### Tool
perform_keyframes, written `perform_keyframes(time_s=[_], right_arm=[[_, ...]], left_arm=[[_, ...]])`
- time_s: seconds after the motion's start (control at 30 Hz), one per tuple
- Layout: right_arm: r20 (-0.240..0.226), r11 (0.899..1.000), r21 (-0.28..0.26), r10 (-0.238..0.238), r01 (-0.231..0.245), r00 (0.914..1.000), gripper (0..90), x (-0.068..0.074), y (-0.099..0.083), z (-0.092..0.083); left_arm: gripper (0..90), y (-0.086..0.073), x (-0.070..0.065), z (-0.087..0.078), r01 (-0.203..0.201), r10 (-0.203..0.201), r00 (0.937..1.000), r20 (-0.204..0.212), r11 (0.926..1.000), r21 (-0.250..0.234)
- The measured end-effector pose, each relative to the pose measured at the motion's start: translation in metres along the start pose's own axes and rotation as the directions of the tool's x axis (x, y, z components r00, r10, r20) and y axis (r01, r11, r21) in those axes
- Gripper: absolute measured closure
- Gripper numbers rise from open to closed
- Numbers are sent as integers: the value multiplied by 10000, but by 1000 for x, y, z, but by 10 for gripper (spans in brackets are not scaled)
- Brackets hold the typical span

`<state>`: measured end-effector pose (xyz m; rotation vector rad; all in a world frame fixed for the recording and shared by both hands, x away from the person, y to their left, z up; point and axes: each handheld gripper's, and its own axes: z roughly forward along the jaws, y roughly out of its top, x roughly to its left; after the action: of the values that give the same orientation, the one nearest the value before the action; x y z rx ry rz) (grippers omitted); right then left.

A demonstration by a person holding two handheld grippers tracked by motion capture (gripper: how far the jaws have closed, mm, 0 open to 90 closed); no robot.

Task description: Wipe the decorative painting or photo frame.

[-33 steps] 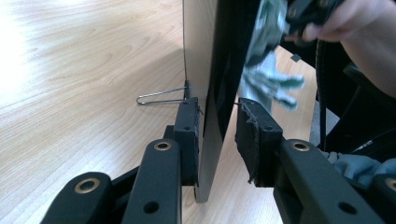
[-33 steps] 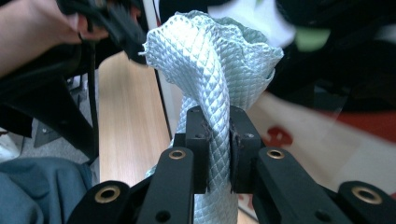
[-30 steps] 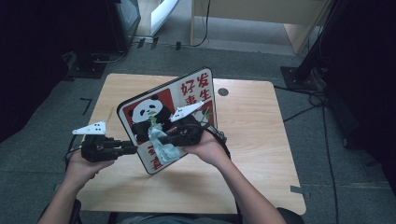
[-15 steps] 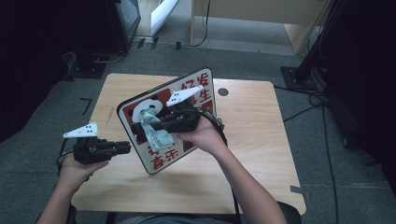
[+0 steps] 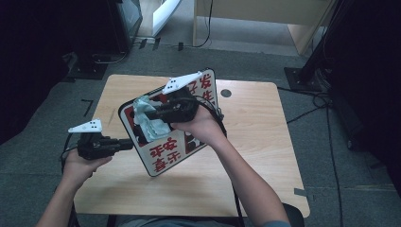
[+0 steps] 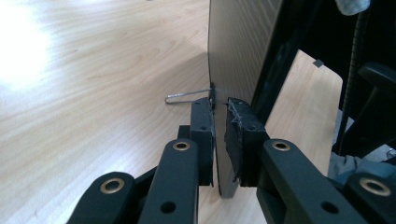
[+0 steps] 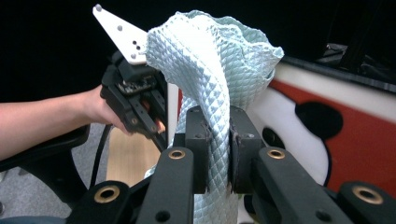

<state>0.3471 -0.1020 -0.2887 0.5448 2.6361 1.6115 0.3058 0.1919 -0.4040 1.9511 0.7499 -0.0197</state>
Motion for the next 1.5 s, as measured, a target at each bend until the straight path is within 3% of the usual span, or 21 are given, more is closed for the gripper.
perform_keyframes(time_s=[0.27, 0.67, 1.1, 1.5], right_arm=[[-38, 10000, -39, 29, -29, 10000, 811, 0, 7, 7], [-224, 9993, 198, -328, 332, 9992, 810, 6, 10, 20], [-422, 9990, 256, -349, 360, 9985, 811, 8, 0, 28], [-626, 9992, 344, -164, 186, 9979, 811, 9, -20, 36]], left_arm=[[813, 5, 1, 4, -118, 120, 9998, 131, 9998, -130], [816, 7, 0, 7, -246, 247, 9996, 160, 9997, -37], [818, 7, 0, 7, -259, 259, 9995, 160, 9997, -17], [822, 7, -1, 7, -294, 294, 9995, 113, 9996, 14]])
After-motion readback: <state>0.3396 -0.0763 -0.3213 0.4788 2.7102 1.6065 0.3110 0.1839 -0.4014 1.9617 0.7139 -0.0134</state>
